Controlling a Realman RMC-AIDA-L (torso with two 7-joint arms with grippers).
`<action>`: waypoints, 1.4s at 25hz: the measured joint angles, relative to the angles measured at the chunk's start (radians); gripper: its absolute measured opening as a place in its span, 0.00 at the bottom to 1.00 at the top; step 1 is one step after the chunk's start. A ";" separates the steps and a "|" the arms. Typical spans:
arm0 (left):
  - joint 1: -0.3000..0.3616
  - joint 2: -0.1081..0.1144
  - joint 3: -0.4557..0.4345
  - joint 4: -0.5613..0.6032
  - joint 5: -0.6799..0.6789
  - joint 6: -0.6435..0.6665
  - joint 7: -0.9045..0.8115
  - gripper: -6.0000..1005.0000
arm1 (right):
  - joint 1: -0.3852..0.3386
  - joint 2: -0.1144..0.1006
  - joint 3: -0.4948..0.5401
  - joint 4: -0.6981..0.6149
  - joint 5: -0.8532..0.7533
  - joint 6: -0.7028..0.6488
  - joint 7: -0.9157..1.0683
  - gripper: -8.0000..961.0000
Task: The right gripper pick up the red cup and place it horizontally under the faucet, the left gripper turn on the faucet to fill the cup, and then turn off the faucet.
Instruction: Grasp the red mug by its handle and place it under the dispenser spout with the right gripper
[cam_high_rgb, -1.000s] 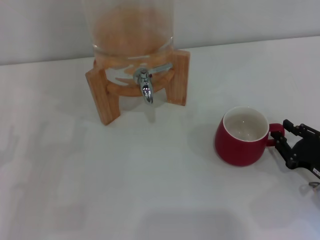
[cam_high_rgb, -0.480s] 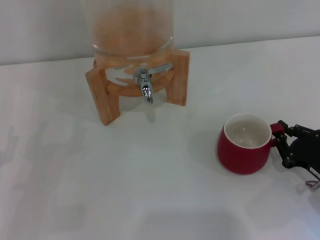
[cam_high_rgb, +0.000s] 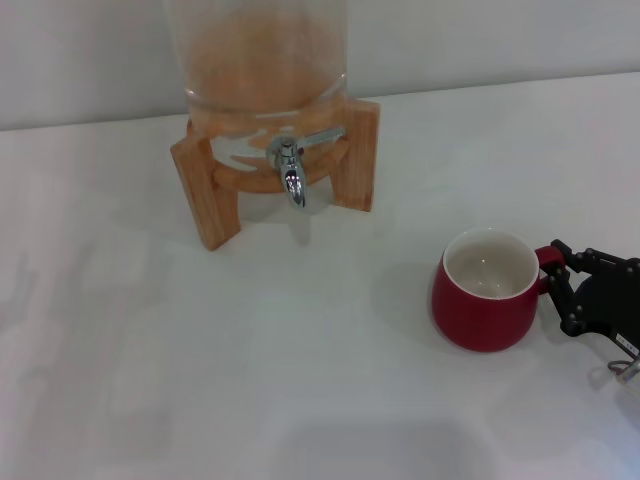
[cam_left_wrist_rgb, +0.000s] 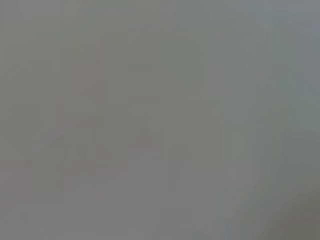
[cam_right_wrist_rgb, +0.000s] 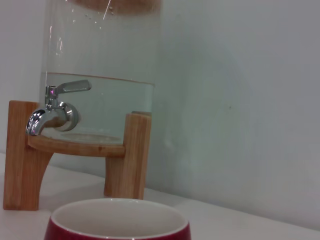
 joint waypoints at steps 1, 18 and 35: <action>0.000 0.000 0.000 0.000 0.000 0.000 -0.001 0.83 | 0.000 0.000 0.000 0.000 0.000 0.000 0.000 0.13; -0.002 0.001 0.000 0.000 0.000 -0.001 -0.003 0.83 | 0.001 0.000 0.000 -0.027 0.000 0.001 0.007 0.13; -0.006 0.001 0.000 0.002 -0.002 -0.013 -0.008 0.83 | 0.020 0.000 -0.016 -0.086 0.000 0.046 0.021 0.13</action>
